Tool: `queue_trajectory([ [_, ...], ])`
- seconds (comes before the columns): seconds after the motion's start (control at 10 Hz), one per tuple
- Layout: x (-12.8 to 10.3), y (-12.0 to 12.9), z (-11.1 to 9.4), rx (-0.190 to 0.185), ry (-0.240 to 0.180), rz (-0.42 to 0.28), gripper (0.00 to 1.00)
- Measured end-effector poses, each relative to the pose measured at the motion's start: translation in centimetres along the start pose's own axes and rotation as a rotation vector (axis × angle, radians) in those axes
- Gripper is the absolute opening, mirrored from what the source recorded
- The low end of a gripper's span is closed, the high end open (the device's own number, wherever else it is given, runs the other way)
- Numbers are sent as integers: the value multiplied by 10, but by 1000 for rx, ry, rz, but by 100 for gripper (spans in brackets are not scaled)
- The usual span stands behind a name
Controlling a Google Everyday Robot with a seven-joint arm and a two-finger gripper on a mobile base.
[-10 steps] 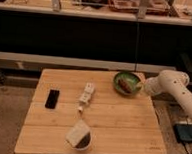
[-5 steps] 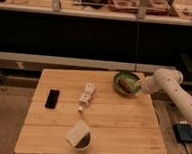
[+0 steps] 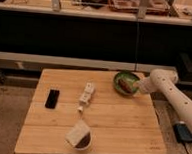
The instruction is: Pick up the ceramic bowl
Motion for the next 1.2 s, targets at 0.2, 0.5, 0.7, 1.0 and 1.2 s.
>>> queue_trajectory([
  [0.2,0,1,9,-17,0,1,50],
  [0.5,1,3,23,-41,5,2,45],
  [0.7,2,2,30,-55,12,11,21],
  [1.0,2,-1,33,-61,15,17,0],
  [1.2,3,-5,25,-53,18,14,0],
])
